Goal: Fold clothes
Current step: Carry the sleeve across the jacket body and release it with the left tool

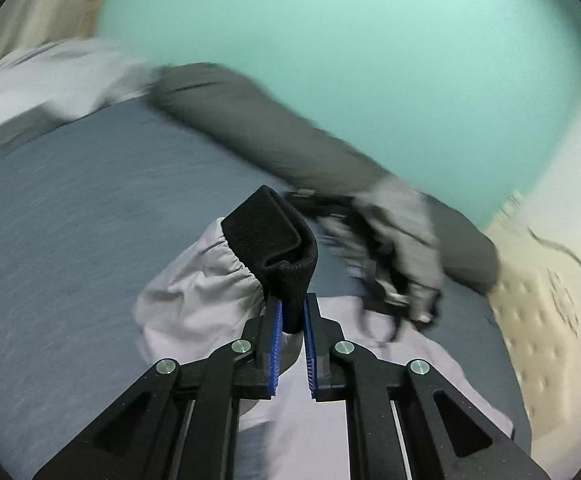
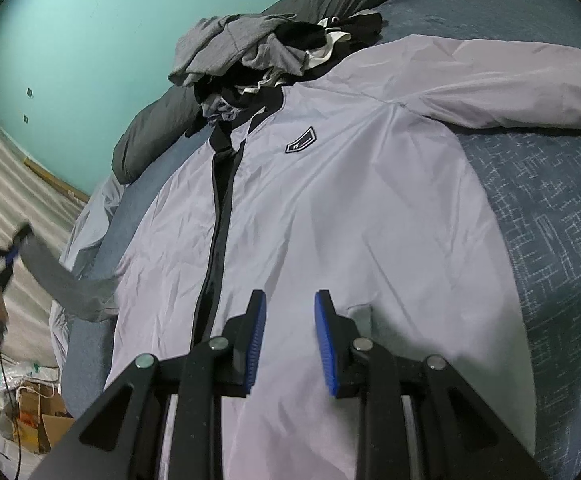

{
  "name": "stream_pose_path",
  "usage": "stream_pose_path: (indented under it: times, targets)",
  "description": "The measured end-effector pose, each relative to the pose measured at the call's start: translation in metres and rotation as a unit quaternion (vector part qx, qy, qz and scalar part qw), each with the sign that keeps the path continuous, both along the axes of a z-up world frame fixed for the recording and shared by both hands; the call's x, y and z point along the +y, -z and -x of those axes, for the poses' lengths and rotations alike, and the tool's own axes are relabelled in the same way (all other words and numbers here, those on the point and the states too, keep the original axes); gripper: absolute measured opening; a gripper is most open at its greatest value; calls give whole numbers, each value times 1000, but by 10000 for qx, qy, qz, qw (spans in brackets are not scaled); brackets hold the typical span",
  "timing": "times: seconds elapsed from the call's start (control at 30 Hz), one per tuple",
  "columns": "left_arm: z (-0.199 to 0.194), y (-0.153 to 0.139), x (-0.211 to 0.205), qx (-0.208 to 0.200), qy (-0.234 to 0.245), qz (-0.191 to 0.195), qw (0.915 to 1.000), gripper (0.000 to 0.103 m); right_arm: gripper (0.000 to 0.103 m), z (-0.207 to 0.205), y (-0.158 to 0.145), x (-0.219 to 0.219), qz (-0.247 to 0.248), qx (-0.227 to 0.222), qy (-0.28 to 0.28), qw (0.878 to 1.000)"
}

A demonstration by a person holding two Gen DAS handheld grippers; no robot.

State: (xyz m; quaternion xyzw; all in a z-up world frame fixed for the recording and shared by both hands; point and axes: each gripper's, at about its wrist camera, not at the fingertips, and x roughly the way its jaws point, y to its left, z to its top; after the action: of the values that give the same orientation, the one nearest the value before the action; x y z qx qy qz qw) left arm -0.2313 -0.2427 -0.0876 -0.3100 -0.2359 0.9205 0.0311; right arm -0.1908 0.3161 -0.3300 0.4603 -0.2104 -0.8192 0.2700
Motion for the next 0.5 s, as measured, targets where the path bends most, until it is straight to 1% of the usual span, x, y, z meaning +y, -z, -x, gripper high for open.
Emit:
stream_pose_path:
  times: [0.07, 0.17, 0.23, 0.27, 0.37, 0.47, 0.5]
  targets:
    - [17, -15, 52, 80, 466, 88, 9988, 10, 25, 3, -1, 4, 44, 6, 40, 10000]
    - [42, -35, 129, 192, 1163, 220, 9928, 10, 25, 7, 0, 12, 107, -7, 116, 9999]
    - [51, -31, 176, 138, 1610, 332, 9863, 10, 25, 9, 0, 18, 150, -24, 171, 9997]
    - [56, -23, 208, 60, 1886, 383, 9813, 10, 25, 10, 0, 21, 170, -29, 206, 9996]
    - [61, 15, 273, -251, 2419, 485, 9688, 10, 25, 13, -1, 31, 244, -34, 303, 9992]
    - [47, 71, 325, -685, 2848, 642, 9540, 10, 25, 16, -2, 38, 292, -25, 377, 9989]
    - [42, 88, 341, -817, 2954, 753, 9489, 10, 25, 17, -2, 40, 307, -31, 395, 9987]
